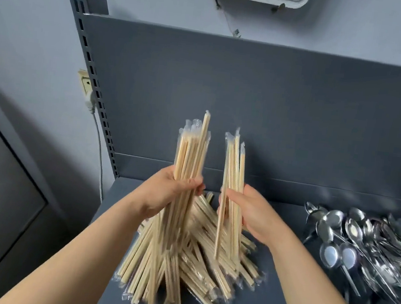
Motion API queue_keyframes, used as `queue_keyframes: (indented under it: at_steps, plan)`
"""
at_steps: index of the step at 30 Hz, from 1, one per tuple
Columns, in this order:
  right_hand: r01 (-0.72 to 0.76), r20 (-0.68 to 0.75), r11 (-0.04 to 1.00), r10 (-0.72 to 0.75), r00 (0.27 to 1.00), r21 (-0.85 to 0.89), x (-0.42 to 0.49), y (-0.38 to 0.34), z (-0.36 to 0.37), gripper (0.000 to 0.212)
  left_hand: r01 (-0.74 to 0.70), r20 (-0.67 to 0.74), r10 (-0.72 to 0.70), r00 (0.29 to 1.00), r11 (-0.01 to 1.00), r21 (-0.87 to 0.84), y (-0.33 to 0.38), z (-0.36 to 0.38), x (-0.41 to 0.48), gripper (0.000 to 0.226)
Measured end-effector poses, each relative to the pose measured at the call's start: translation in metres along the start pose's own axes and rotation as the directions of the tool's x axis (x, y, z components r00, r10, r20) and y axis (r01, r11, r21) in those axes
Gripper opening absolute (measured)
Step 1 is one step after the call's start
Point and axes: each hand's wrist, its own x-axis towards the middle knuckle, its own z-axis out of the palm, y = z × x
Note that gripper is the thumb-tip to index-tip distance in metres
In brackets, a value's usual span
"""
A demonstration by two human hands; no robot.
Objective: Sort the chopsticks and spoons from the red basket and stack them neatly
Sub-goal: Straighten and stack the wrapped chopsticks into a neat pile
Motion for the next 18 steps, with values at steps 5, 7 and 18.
queue_keyframes:
  at_steps: [5,7,18]
  plan:
    - [0.15,-0.144,0.977,-0.171,0.975,-0.151,-0.003,-0.01,-0.033,0.031,-0.052,0.01,0.052,0.999,0.999,-0.009,0.01,0.051,0.047,0.02]
    - [0.193,-0.16,0.972,-0.214,0.964,-0.136,-0.001,-0.011,-0.044,0.031,-0.093,0.032,0.093,0.995,0.996,-0.005,0.017,0.071,0.061,0.03]
    - [0.248,-0.208,0.968,-0.25,0.946,-0.039,0.039,0.0,-0.091,0.034,-0.222,0.019,0.223,0.975,0.974,-0.036,0.023,0.114,0.114,0.029]
